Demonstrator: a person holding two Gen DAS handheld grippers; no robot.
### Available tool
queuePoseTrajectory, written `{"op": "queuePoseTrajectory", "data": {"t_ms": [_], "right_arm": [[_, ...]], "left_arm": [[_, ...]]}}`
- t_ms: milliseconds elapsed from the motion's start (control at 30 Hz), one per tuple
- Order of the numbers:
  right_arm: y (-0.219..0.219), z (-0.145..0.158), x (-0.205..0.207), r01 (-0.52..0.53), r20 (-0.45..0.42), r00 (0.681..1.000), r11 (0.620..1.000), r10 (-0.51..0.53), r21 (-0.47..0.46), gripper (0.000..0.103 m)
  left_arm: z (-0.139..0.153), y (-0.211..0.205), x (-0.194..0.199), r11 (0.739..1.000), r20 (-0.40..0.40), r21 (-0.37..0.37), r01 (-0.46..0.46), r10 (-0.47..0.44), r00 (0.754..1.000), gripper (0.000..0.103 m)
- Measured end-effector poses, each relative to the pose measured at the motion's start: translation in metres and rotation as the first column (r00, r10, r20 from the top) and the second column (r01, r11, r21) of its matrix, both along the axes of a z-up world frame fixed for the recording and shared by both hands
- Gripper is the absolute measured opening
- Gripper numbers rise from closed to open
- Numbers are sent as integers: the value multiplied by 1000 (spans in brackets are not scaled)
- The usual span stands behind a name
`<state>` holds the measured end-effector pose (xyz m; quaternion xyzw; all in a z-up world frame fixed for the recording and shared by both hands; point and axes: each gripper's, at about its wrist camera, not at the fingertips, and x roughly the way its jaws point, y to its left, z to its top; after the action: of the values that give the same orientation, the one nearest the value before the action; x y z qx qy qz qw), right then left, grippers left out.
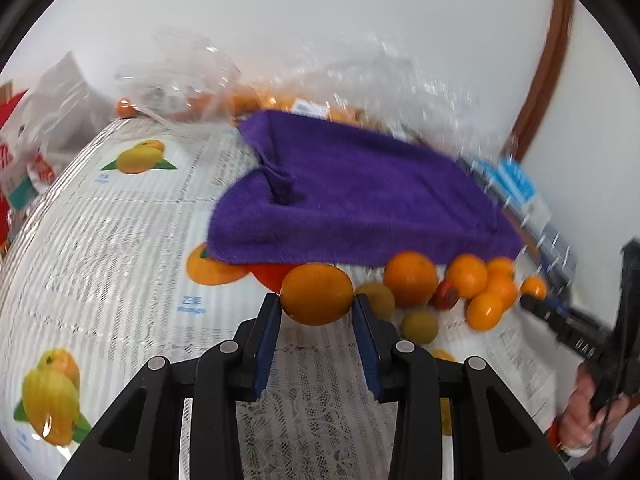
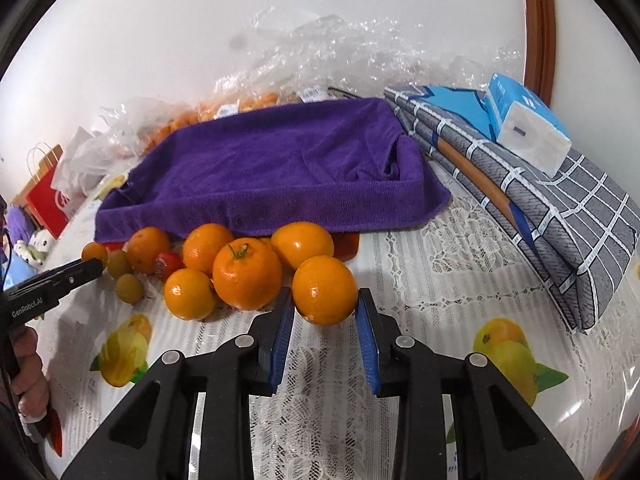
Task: Organize fruits
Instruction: 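Lift both held oranges and carry them over the purple towel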
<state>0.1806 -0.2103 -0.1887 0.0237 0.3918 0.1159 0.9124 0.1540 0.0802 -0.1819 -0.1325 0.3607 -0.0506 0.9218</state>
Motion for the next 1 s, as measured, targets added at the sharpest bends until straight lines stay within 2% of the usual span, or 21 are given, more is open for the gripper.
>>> {"op": "queuePoseTrajectory", "data": {"t_ms": [167, 400, 867, 1000], "right_arm": [[-9, 6, -8, 5, 41, 999, 998, -7, 57, 31], [-19, 14, -19, -6, 102, 995, 991, -8, 131, 31], [-21, 19, -34, -8, 133, 991, 989, -12, 150, 31], [-22, 16, -33, -3, 102, 995, 989, -12, 149, 31]], "left_arm": [[6, 14, -12, 997, 61, -32, -73, 75, 995, 35], [10, 10, -14, 998, 89, -2, -61, 61, 994, 35], [18, 8, -25, 996, 154, 21, -87, 82, 985, 35], [18, 12, -28, 995, 161, 0, -104, 102, 982, 35]]}}
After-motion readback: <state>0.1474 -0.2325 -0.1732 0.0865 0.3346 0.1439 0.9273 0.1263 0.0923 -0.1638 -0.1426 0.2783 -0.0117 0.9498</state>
